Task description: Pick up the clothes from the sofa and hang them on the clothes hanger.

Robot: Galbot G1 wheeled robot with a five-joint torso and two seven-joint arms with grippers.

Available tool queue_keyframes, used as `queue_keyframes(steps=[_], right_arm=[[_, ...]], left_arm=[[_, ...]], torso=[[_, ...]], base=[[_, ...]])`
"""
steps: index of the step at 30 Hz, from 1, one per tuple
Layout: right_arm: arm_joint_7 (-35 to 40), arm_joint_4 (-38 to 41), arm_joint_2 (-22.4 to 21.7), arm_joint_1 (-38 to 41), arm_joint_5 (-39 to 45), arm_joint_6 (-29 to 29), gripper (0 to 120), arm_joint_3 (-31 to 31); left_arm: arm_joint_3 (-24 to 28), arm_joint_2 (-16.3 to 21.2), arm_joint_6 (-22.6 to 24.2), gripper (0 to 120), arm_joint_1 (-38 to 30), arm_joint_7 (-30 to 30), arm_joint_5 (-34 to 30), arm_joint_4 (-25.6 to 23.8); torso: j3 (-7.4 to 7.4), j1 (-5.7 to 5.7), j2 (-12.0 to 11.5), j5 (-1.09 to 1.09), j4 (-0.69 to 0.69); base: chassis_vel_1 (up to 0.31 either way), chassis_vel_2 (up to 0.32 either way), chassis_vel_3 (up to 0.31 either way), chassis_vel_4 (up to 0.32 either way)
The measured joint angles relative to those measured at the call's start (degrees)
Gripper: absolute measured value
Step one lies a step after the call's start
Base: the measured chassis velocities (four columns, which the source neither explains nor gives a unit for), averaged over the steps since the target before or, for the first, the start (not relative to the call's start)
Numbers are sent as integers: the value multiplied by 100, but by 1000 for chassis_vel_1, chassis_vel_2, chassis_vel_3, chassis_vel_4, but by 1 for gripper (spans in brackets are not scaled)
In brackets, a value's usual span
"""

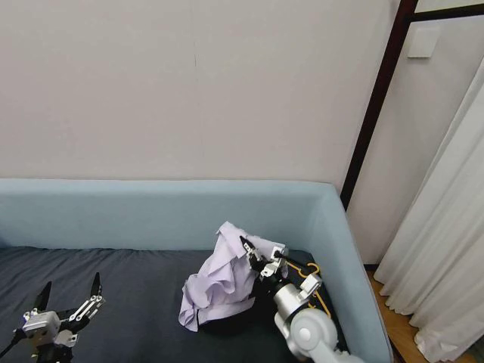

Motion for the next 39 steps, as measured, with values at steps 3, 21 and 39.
queue_keyframes(steps=[3,21,39], right_arm=[[-170,-40,-213,334,149,111,0,-1],[2520,1280,-1094,1632,488,-896,0,326],[4737,1239,-669,1197,-458,-3424,0,-454]], left_arm=[[45,-16,-12,100,-15,-8,42,4],[127,1,-44,100,-169,-36,77,151],[222,90,-64,100,-365,-52,183,497]], torso=[[0,0,0,1,-1],[-1,0,0,0,0],[0,0,0,0,2]], base=[[0,0,0,0],[0,0,0,0],[0,0,0,0]])
